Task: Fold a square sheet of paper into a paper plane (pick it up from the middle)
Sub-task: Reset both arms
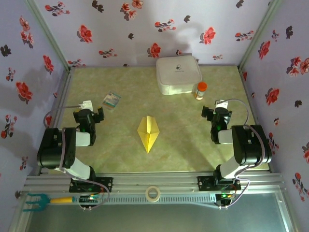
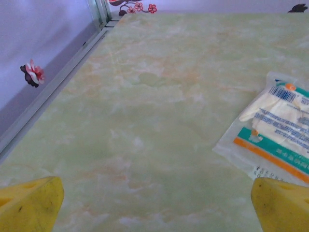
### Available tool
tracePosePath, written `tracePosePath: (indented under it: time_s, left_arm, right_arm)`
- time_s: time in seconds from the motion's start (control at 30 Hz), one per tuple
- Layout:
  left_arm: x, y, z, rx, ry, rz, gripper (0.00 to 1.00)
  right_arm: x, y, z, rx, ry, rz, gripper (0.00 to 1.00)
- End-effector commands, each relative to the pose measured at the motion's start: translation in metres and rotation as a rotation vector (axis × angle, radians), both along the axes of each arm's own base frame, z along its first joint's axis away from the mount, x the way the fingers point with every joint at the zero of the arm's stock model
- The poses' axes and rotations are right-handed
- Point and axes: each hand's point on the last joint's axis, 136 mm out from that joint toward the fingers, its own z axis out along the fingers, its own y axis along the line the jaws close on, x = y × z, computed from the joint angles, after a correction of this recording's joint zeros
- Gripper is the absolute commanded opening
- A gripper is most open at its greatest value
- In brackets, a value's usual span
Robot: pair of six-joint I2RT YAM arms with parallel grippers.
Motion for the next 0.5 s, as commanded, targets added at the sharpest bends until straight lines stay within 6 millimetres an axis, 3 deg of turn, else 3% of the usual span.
tracePosePath:
  time_s: [0.0,0.47]
  left_arm:
    - [0.0067,0.0015,0.0148,-0.016,-0.061,0.011,1.00]
    - [0.0066,0.0010,0.0148,-0.017,-0.062,0.008,1.00]
  right_arm:
    - [0.0036,-0.0079,0.0135,0.005,-0.049,-0.046,0.99]
    - [0.0047,-0.0042,0.0141,0.000,-0.054,-0.027,0.99]
